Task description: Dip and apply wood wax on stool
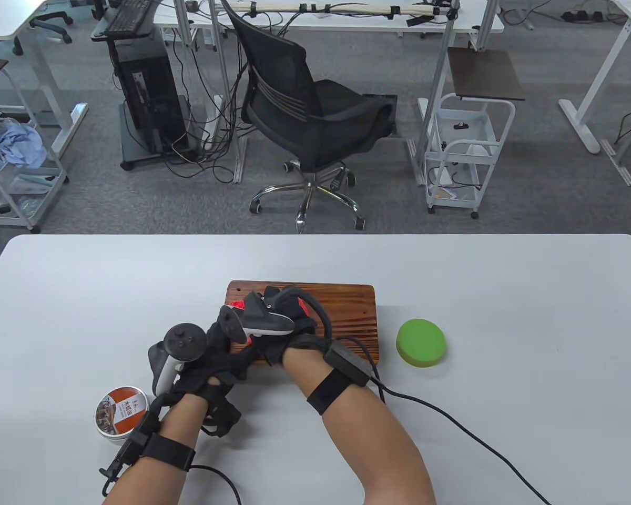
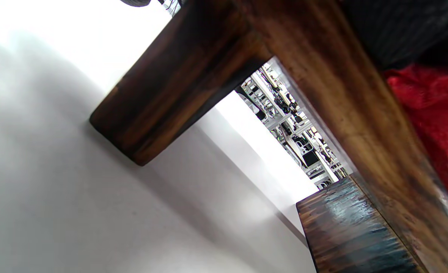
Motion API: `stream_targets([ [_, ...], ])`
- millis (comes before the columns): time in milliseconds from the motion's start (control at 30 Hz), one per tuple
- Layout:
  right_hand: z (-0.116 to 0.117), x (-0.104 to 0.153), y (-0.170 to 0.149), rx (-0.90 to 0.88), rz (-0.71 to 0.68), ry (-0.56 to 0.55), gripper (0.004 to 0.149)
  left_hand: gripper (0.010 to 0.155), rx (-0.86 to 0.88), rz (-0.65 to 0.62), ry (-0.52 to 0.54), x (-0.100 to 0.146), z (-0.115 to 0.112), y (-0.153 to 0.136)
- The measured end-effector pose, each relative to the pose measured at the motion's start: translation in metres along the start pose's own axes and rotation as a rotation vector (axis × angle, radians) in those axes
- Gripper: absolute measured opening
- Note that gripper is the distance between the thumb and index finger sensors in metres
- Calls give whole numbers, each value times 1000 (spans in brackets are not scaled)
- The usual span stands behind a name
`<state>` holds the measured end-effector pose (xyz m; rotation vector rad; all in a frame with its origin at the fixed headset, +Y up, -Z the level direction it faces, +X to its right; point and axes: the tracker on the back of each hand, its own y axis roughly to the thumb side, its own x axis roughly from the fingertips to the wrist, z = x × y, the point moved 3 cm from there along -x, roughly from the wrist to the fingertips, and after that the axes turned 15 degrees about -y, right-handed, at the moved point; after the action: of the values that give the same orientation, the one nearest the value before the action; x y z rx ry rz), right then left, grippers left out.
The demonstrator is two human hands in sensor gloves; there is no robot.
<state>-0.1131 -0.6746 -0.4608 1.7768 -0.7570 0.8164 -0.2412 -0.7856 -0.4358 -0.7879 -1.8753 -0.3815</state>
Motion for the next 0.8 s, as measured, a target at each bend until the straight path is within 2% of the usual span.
stream_targets([
  [167, 14, -16, -40, 15, 218, 45, 54, 108, 0, 1, 0, 0, 0, 0],
  [267, 22, -16, -64, -27, 330, 49, 54, 108, 1, 1, 3, 0, 0, 0],
  [367, 20, -14, -61, -76, 279, 82, 55, 108, 1, 2, 0, 0, 0, 0],
  [433, 11, -7, -43, -91, 147, 84, 55, 108, 1, 3, 4, 0, 0, -1],
  [533, 4, 2, -30, -123, 45, 81, 55, 108, 1, 3, 2, 0, 0, -1],
  [633, 8, 2, -42, -83, 98, 75, 54, 108, 3, 3, 2, 0, 0, -1],
  [700, 14, -3, -59, -89, 181, 74, 54, 108, 5, 3, 3, 0, 0, -1],
  [800, 26, -7, -88, -8, 320, 110, 54, 108, 7, 2, -1, 0, 0, -1],
])
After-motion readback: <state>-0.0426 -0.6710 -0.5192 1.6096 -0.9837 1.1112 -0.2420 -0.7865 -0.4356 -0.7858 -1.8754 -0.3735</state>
